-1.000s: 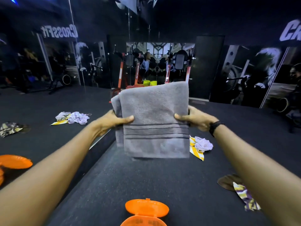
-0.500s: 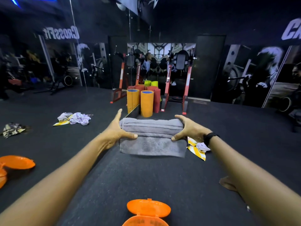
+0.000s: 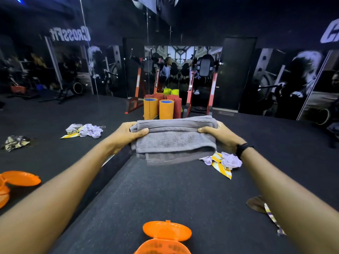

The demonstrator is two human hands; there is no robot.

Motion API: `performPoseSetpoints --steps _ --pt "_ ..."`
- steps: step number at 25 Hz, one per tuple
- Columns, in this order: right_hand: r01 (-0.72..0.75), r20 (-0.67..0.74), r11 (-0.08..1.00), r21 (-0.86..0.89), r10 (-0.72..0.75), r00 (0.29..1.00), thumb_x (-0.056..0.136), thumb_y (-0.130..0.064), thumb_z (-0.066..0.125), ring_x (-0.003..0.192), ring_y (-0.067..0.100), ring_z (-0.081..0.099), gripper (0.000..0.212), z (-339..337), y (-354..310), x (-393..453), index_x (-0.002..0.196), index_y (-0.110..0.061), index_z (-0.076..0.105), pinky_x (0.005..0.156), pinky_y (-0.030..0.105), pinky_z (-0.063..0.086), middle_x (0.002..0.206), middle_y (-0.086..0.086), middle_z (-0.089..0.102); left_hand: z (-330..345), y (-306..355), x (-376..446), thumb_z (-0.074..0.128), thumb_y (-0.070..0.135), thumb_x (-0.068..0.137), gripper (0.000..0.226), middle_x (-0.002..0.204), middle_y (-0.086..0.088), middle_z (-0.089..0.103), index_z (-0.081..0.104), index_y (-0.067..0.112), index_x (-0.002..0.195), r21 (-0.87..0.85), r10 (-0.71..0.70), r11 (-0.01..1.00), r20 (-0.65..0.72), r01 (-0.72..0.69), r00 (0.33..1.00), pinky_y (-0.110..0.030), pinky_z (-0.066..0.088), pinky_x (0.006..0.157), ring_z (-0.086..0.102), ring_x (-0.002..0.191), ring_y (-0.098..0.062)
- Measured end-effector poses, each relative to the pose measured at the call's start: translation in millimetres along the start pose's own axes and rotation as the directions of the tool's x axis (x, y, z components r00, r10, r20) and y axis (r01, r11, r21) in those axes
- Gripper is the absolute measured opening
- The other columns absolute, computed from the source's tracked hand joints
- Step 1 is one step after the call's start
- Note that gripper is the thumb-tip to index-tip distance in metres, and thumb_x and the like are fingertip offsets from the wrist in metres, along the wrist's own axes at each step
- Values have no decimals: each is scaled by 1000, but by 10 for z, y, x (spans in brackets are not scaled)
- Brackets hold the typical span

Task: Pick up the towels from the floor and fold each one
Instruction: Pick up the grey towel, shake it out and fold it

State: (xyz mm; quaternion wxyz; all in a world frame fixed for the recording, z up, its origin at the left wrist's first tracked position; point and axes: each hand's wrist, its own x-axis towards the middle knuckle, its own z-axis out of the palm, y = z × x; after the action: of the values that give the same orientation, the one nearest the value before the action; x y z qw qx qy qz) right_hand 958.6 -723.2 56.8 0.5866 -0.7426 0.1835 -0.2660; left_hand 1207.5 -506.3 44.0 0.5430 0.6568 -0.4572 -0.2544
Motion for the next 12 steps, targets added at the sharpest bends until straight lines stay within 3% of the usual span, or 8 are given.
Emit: performPoseSetpoints --steps 3,6,9,12 --pt "-30 -12 998 -57 30 999 83 -8 71 107 21 66 39 5 109 75 120 -10 56 94 36 53 115 8 69 -2 -110 36 76 32 75 33 110 -22 68 72 13 102 -28 -102 994 -23 101 995 -52 47 92 63 100 -37" --pt "-67 -27 997 -31 67 997 81 -10 74 111 26 64 48 -8 181 123 124 -5 53 97 43 51 120 14 66 61 -143 44 73 24 81 22 109 -24 68 71 11 99 -61 -149 988 -63 145 987 -36 53 71 63 87 -29" --pt "-105 -30 994 -13 104 994 80 -8 75 110 26 64 50 -16 265 145 124 -2 51 98 44 51 121 17 65 139 -189 59 72 21 82 18 96 -11 71 68 12 97 -48 -204 978 -76 201 976 -23 54 61 65 86 -20" --pt "-136 -25 990 -28 136 990 78 -8 76 98 21 66 49 -7 407 163 120 -1 52 93 41 53 116 16 67 176 -373 90 74 26 82 17 90 -3 67 67 16 93 34 -251 966 -113 256 961 -21 48 64 61 79 -14"
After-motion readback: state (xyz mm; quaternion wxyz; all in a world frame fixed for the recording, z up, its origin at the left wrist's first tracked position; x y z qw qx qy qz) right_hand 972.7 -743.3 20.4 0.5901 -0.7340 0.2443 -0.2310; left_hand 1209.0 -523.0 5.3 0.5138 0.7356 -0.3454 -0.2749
